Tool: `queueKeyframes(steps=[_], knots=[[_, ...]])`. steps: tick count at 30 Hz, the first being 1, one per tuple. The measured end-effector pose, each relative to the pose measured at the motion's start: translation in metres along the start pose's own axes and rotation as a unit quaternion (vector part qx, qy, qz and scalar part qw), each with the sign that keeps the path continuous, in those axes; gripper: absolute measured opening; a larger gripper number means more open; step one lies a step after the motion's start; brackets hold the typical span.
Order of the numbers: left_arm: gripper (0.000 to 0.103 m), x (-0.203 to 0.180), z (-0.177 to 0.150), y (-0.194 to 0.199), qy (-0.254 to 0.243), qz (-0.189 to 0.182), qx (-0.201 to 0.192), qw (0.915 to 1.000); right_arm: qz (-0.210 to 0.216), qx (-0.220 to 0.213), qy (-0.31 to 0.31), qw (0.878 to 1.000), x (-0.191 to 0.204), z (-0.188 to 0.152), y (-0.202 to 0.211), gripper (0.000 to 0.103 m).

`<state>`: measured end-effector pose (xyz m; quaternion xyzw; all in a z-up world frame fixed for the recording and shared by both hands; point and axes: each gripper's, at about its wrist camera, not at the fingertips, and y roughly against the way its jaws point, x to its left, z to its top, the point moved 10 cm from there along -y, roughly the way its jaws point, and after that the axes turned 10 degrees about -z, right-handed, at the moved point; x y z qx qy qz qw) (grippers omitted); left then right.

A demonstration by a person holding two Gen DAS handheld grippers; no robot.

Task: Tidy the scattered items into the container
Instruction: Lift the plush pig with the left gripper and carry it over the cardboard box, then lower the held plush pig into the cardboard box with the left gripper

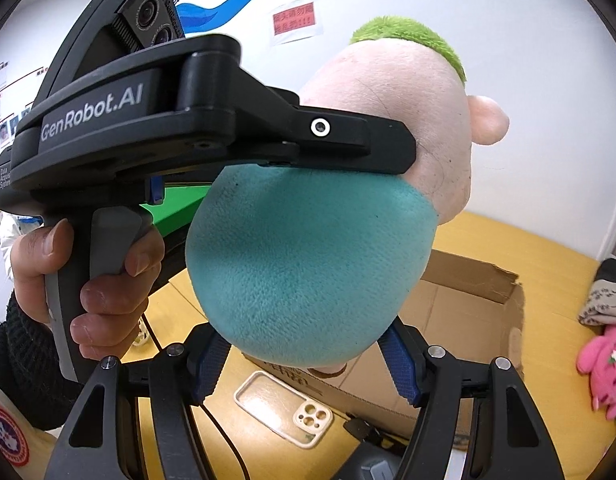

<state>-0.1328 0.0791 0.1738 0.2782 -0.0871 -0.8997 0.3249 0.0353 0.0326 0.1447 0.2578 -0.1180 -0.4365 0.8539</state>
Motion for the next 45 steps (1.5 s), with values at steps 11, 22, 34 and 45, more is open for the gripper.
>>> queueKeyframes(steps=[11, 22, 34, 45], knots=[[0.068, 0.048, -0.001, -0.004, 0.031, 0.028, 0.013, 0.9990, 0.040, 0.023, 0.004, 0.999, -0.005, 0.002, -0.063, 0.073], [0.068, 0.099, 0.019, -0.008, 0.066, 0.063, 0.020, 0.9956, 0.084, 0.043, 0.011, 0.995, -0.009, 0.009, -0.107, 0.073], [0.068, 0.194, 0.049, -0.036, 0.115, 0.101, 0.036, 0.9876, 0.128, 0.087, 0.040, 0.987, -0.019, 0.048, -0.190, 0.073], [0.068, 0.315, -0.050, -0.123, 0.228, 0.132, 0.143, 0.9540, 0.187, 0.198, -0.037, 0.962, -0.047, -0.048, -0.313, 0.073]])
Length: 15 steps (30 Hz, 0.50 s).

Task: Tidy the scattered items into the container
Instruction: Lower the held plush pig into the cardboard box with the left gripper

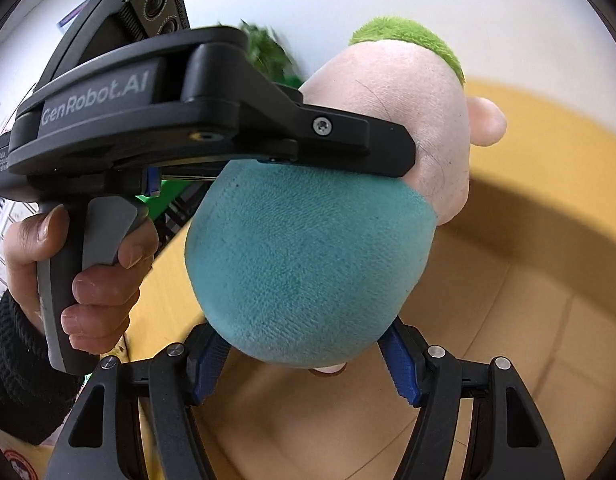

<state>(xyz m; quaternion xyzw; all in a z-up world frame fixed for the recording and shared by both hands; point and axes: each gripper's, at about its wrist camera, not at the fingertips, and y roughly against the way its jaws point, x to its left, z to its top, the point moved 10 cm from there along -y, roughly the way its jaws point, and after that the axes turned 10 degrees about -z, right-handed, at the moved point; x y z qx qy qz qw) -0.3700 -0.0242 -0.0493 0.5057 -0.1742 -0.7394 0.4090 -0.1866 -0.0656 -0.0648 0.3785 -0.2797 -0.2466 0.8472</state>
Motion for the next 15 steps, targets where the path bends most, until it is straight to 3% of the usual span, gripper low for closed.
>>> queueKeyframes(steps=[4, 9, 15], knots=[[0.071, 0.026, -0.013, -0.019, 0.017, 0.030, 0.025, 0.9991, 0.026, 0.036, -0.023, 0.999, -0.008, -0.023, -0.037, 0.073], [0.077, 0.020, -0.021, -0.020, -0.015, 0.060, 0.046, 0.9970, 0.031, 0.049, -0.033, 0.998, -0.006, -0.041, -0.047, 0.073], [0.075, 0.011, -0.011, 0.021, 0.001, 0.052, -0.002, 0.9986, 0.030, 0.051, -0.048, 0.997, -0.005, -0.058, -0.036, 0.072]])
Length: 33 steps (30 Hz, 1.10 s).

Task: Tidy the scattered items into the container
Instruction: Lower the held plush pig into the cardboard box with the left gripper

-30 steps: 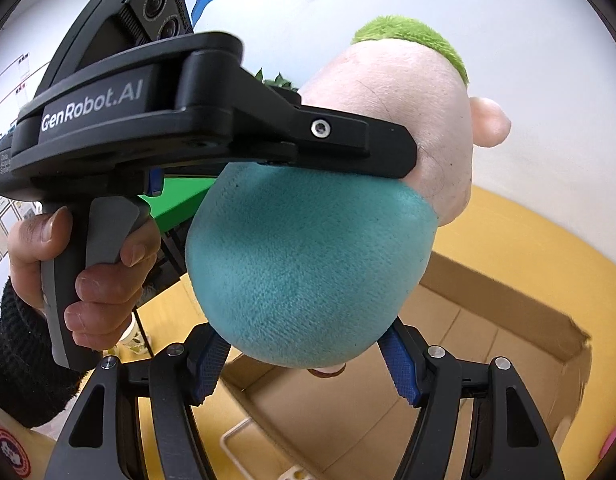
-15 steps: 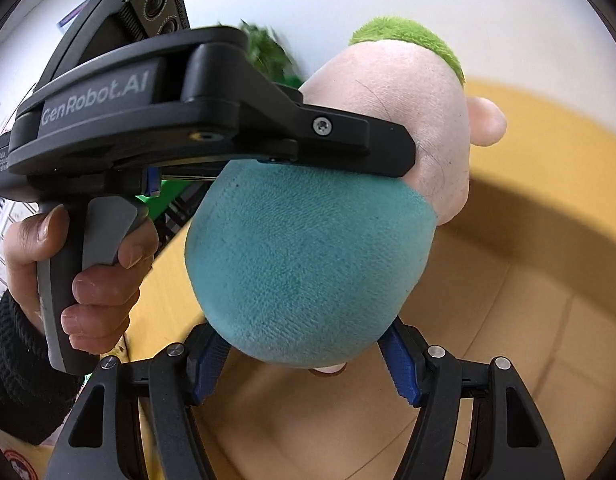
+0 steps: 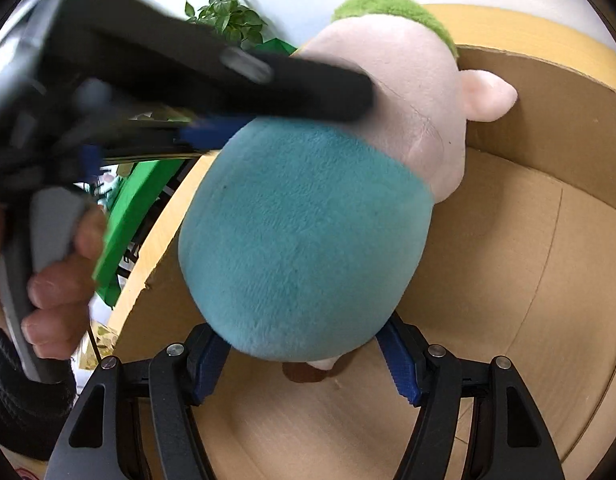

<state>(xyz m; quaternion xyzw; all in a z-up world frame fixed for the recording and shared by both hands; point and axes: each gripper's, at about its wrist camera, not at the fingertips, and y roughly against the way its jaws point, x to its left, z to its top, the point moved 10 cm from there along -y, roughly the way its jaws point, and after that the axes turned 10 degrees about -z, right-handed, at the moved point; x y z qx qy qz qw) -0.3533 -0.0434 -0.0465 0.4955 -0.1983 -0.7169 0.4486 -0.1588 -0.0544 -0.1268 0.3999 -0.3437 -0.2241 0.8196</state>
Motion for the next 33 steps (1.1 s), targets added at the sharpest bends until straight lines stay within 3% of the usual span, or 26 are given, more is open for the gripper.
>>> queueKeyframes(steps=[4, 8, 10, 13, 15, 17, 21, 24, 26, 28, 33], knots=[[0.075, 0.003, -0.002, 0.020, -0.022, 0.026, 0.001, 0.9994, 0.003, 0.002, 0.001, 1.000, 0.008, -0.015, 0.008, 0.070], [0.075, 0.015, -0.008, 0.025, -0.018, 0.021, 0.001, 0.9996, 0.019, 0.011, 0.007, 1.000, 0.008, -0.028, 0.022, 0.047], [0.075, 0.017, -0.011, 0.028, -0.021, 0.024, -0.001, 0.9995, 0.013, 0.024, 0.001, 1.000, -0.005, -0.022, 0.013, 0.050], [0.075, 0.017, -0.015, 0.030, -0.027, 0.024, 0.001, 0.9993, 0.001, 0.022, -0.009, 1.000, -0.017, -0.021, 0.027, 0.072], [0.075, 0.024, -0.015, 0.026, -0.023, 0.027, 0.009, 0.9993, 0.006, 0.003, -0.016, 1.000, -0.031, -0.006, 0.033, 0.092], [0.075, 0.025, -0.017, 0.016, -0.016, 0.016, 0.022, 0.9995, 0.015, -0.022, -0.035, 0.999, -0.039, 0.002, 0.051, 0.099], [0.077, 0.022, -0.017, 0.000, -0.027, 0.024, 0.021, 0.9992, 0.039, -0.018, -0.084, 0.996, -0.041, 0.001, 0.065, 0.099], [0.068, 0.025, -0.017, 0.001, -0.023, 0.026, 0.022, 0.9992, 0.044, -0.009, -0.044, 0.998, -0.051, 0.000, 0.039, 0.096], [0.064, 0.028, -0.019, 0.005, -0.027, 0.037, 0.021, 0.9987, 0.064, -0.010, -0.027, 0.998, -0.041, -0.001, 0.033, 0.083], [0.064, 0.030, -0.022, 0.009, -0.026, 0.046, 0.022, 0.9984, 0.056, -0.012, -0.003, 0.998, -0.044, -0.007, 0.025, 0.083], [0.064, 0.030, -0.037, 0.025, -0.035, 0.059, 0.015, 0.9975, 0.076, -0.005, 0.014, 0.997, -0.043, -0.029, 0.057, 0.083]])
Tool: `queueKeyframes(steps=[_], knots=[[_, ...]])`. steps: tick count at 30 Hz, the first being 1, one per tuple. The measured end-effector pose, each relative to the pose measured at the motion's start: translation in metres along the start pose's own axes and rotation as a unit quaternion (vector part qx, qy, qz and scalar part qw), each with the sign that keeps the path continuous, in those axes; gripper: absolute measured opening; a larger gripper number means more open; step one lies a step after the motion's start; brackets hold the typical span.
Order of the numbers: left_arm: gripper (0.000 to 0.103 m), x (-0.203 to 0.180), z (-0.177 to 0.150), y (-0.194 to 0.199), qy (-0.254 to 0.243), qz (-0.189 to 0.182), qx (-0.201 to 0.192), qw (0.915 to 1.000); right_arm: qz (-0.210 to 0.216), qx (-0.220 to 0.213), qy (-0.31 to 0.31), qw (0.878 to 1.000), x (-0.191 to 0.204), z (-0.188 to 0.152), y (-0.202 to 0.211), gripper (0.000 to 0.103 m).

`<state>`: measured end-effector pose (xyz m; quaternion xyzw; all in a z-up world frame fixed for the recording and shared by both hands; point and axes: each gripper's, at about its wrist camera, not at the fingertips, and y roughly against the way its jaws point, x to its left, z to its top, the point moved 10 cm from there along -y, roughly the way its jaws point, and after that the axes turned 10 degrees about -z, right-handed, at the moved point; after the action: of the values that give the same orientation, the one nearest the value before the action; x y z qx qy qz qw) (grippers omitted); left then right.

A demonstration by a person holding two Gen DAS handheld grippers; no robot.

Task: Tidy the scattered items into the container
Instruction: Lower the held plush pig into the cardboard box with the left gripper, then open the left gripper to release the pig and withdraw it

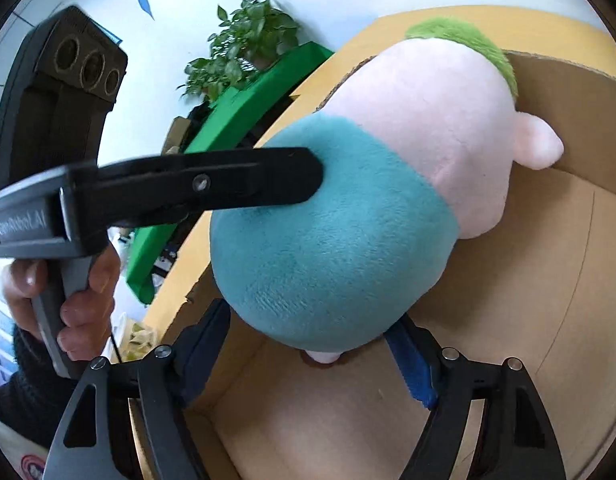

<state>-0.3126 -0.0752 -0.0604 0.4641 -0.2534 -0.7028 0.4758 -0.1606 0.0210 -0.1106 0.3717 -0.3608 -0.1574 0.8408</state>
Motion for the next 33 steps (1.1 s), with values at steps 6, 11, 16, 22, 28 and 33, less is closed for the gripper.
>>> queueKeyframes(steps=[6, 11, 16, 22, 28, 33], knots=[[0.055, -0.019, 0.003, 0.017, -0.033, -0.004, -0.018, 0.9993, -0.002, 0.004, -0.007, 1.000, -0.028, -0.027, 0.008, 0.089], [0.066, -0.015, 0.005, -0.017, -0.043, 0.002, 0.039, 0.9983, 0.003, -0.013, -0.027, 1.000, -0.032, -0.005, -0.015, 0.099], [0.054, -0.018, 0.001, -0.014, -0.021, 0.006, 0.038, 0.9990, -0.028, -0.014, 0.002, 1.000, -0.026, 0.005, -0.027, 0.080], [0.053, -0.011, -0.014, 0.008, 0.031, 0.027, 0.025, 0.9988, 0.008, 0.004, 0.013, 1.000, -0.008, -0.001, -0.021, 0.079], [0.062, 0.002, -0.019, 0.014, 0.074, 0.029, -0.003, 0.9968, -0.041, 0.029, 0.026, 0.998, -0.015, -0.013, -0.021, 0.088], [0.061, -0.027, -0.025, 0.060, 0.026, 0.038, -0.058, 0.9973, -0.085, -0.015, 0.016, 0.996, -0.016, -0.029, 0.050, 0.092]])
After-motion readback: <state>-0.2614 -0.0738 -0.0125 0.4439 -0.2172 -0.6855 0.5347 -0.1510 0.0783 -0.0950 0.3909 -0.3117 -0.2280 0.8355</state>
